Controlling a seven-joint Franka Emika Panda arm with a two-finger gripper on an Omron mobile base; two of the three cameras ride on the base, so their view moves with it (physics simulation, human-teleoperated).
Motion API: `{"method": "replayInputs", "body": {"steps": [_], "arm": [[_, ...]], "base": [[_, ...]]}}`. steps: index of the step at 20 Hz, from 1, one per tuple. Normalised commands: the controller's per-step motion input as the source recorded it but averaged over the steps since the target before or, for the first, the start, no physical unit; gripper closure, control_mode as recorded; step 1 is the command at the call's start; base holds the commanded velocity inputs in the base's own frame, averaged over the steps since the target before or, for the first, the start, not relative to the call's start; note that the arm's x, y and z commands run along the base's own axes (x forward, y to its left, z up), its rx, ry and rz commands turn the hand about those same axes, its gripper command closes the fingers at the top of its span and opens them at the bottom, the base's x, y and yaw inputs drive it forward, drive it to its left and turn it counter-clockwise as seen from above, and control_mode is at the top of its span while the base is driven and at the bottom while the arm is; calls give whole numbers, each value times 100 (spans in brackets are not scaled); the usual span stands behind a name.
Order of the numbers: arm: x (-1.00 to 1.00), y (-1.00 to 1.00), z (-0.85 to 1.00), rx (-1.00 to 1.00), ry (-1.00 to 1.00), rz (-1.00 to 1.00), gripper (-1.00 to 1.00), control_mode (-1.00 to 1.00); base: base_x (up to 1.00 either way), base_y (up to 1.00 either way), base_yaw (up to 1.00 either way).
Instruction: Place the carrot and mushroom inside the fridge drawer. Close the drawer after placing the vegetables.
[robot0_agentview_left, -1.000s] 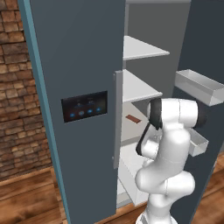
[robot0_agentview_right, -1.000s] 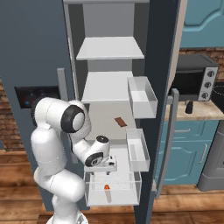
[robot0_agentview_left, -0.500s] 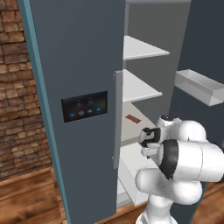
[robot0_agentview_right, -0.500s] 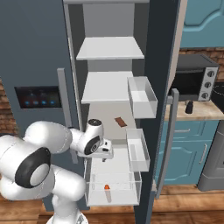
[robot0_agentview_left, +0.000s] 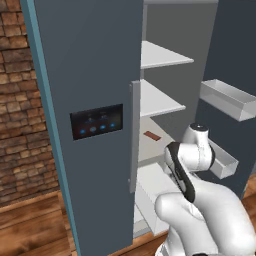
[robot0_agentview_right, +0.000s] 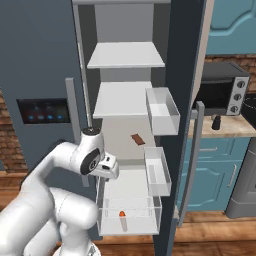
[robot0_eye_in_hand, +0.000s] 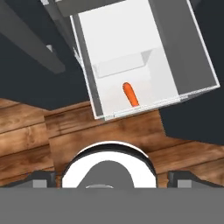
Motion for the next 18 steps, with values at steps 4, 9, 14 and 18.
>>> {"method": "replayInputs", "body": {"steps": [4,9,14,18], "arm": [[-67,19,36,-1,-4,-9,-100,-100],[-17,24,5,-5,0,-1,-100,-100],[0,9,-1,-3,0,-1,-100,-100],[-33,0,-6,-1,-4,0,-100,100]], "base": [[0,0,0],[0,0,0],[0,0,0],[-25,-4,0]]}}
